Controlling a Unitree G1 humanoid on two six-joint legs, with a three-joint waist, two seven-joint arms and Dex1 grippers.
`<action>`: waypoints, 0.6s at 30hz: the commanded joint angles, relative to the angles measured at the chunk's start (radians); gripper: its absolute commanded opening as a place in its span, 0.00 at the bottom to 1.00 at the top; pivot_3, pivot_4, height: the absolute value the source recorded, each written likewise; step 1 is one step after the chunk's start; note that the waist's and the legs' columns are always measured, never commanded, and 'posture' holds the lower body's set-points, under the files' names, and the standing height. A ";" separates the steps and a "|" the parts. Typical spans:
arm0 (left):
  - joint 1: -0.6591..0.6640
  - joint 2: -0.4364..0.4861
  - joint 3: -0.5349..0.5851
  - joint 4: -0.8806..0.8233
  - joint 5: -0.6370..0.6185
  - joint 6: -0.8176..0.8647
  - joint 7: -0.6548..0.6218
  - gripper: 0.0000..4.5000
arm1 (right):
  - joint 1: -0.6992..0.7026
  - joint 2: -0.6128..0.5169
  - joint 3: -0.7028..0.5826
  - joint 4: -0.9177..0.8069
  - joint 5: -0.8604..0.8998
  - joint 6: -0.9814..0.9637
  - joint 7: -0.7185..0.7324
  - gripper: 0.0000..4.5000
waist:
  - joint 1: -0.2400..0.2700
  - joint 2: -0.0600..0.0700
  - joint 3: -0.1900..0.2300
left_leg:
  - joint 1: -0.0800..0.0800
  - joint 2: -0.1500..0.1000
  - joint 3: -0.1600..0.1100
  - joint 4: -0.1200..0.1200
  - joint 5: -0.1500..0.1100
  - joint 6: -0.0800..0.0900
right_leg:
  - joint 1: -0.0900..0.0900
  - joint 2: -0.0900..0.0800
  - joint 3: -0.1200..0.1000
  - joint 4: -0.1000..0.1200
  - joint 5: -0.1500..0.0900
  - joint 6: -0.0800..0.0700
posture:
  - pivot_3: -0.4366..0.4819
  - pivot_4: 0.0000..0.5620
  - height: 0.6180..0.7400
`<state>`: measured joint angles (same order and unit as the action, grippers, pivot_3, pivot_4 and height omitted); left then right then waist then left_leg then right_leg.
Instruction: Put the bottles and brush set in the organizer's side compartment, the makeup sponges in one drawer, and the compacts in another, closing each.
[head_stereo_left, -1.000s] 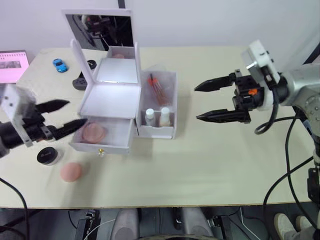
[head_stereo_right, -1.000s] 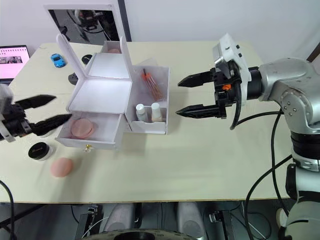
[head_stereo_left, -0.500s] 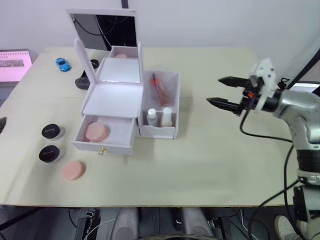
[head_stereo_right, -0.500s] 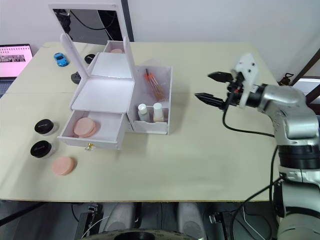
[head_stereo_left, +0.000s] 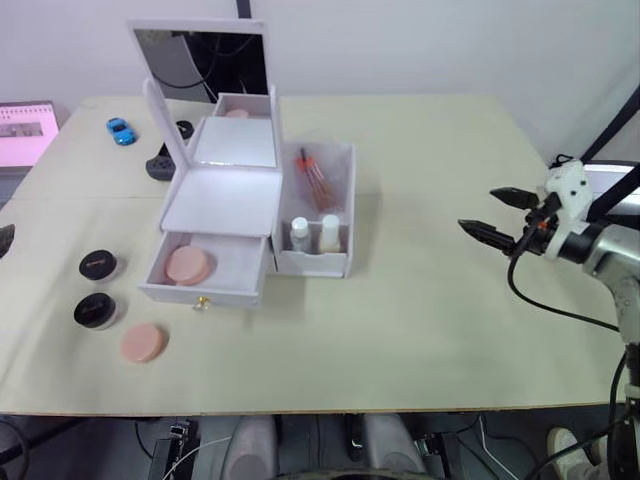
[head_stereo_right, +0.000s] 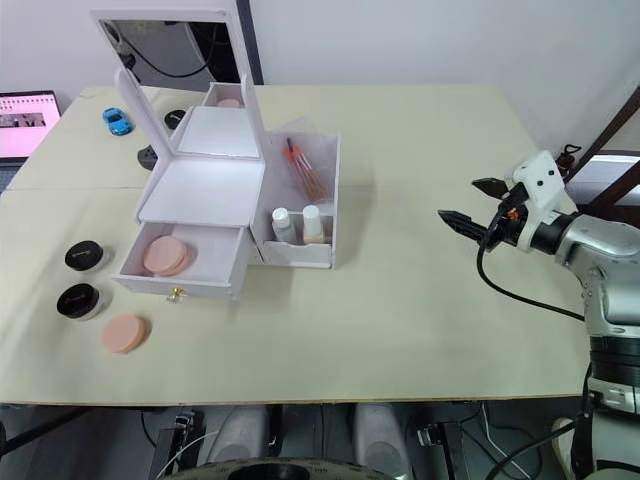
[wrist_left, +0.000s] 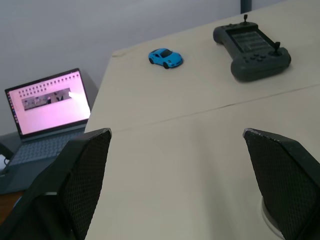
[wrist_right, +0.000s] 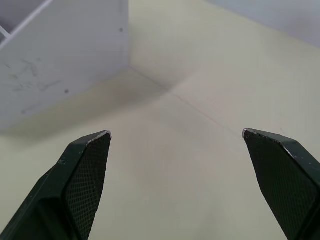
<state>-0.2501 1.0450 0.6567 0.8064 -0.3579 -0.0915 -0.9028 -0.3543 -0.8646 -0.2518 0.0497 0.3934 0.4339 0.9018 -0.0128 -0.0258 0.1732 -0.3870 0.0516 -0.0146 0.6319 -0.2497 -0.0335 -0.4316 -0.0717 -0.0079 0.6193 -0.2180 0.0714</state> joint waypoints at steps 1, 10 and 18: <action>0.000 0.037 0.019 -0.018 -0.016 -0.014 -0.013 0.99 | -0.052 -0.013 -0.009 0.003 0.003 -0.010 0.004 1.00 | -0.005 0.000 0.000 | 0.000 0.000 0.000 0.000 0.000 0.000 | 0.000 0.000 0.000 0.000 0.000 0.000 | 0.48 0.27 0.87; 0.357 -0.065 0.112 -0.511 -0.176 0.181 -0.180 0.99 | -0.226 0.031 0.127 -0.101 0.152 0.103 0.212 1.00 | -0.010 0.000 0.000 | 0.003 0.002 0.004 -0.002 0.000 0.000 | 0.000 0.000 0.003 0.000 0.000 0.000 | 0.48 0.27 0.87; 0.720 -0.191 0.221 -0.875 -0.203 0.286 -0.207 0.99 | -0.418 0.047 0.307 -0.137 0.158 0.158 0.380 1.00 | -0.005 0.001 0.001 | 0.002 0.002 0.006 -0.001 0.000 0.000 | -0.002 -0.002 0.003 -0.001 0.000 0.000 | 0.48 0.27 0.87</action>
<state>0.4433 0.8617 0.8277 -0.0098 -0.5477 0.1869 -1.1055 -0.7353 -0.8170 0.0625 -0.0568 0.5350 0.5921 1.2590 -0.0182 -0.0252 0.1740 -0.3851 0.0533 -0.0082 0.6308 -0.2498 -0.0336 -0.4344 -0.0739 -0.0050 0.6184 -0.2177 0.0719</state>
